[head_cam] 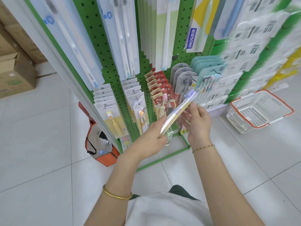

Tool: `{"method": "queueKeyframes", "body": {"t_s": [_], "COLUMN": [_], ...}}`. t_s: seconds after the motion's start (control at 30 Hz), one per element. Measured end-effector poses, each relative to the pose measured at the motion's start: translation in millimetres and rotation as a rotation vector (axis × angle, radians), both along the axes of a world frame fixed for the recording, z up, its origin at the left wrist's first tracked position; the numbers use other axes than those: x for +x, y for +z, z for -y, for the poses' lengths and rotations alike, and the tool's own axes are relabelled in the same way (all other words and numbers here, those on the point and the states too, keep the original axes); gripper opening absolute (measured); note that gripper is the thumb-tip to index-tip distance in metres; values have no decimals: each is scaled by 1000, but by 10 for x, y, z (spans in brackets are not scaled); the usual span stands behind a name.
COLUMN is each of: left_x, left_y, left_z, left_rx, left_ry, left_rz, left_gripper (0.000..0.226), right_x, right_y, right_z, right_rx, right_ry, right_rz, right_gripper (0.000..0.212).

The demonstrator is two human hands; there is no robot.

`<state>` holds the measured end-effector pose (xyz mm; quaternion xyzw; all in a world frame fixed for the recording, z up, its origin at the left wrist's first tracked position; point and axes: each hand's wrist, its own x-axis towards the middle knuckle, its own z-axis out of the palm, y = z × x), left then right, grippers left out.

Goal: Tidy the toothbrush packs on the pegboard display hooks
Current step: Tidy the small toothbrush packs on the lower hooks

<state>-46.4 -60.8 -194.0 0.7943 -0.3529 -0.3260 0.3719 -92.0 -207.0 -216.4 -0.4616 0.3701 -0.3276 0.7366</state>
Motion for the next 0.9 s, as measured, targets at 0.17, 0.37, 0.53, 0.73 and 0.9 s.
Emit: {"method": "queueKeyframes", "body": {"t_s": [0.17,0.37,0.53,0.73,0.9], "left_x": [-29,37,91,174,334], "left_y": [56,-47,-166,53,272], "left_z": [37,36,78,145,126], "left_rx": [-298,-156,-49,-360,-633], "left_ry": [180,108,116,437,658], "left_rz": [-581,-623,-333,-337,-217], "left_gripper": [51,38,28,19,10], "right_x": [29,-15,-48,-105,-127], "right_y": [3,11,74,81,14], "right_z": [25,52,32,-24,-49], "right_rx": [27,-50,-140,-277,-264], "right_ry": [45,141,220,490,697], "right_rz": [-16,20,80,109,84], "right_gripper": [16,7,12,14,9]}}
